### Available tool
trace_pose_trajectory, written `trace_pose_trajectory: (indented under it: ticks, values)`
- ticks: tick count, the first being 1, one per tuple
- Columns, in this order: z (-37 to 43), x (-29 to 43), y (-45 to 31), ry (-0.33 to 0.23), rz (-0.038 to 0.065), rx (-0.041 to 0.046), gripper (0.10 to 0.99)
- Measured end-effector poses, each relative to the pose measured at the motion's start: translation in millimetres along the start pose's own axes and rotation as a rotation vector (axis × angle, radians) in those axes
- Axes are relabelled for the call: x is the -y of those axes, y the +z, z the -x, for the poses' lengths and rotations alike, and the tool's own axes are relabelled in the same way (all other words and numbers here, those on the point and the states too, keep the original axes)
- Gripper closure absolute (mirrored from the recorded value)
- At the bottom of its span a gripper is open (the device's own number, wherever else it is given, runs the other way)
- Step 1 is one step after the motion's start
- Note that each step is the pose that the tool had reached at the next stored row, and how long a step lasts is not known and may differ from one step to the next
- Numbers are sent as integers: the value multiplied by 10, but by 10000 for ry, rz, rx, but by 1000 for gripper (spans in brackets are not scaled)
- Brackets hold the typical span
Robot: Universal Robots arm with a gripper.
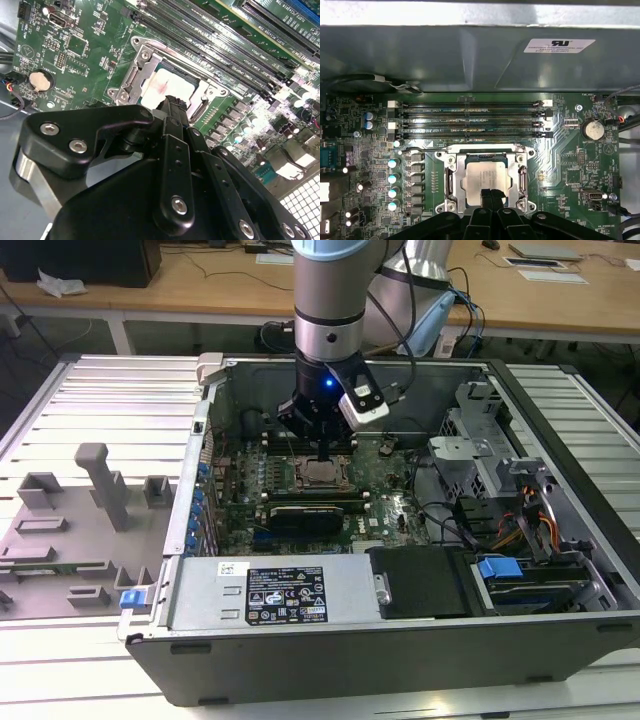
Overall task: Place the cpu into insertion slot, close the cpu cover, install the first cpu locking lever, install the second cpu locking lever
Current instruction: 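Close the cpu cover, then install the first cpu locking lever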
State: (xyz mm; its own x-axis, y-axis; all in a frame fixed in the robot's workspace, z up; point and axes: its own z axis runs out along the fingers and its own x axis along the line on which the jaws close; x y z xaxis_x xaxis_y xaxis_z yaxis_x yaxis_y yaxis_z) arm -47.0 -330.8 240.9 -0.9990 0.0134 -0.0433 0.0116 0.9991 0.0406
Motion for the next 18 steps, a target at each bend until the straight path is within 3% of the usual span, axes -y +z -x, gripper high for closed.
trace_pose_trajectory:
  ticks: [12,18]
  values:
    - [-8,0,0,3,-3,1,980]
    - [-166,-7,-7,0,-4,12,980]
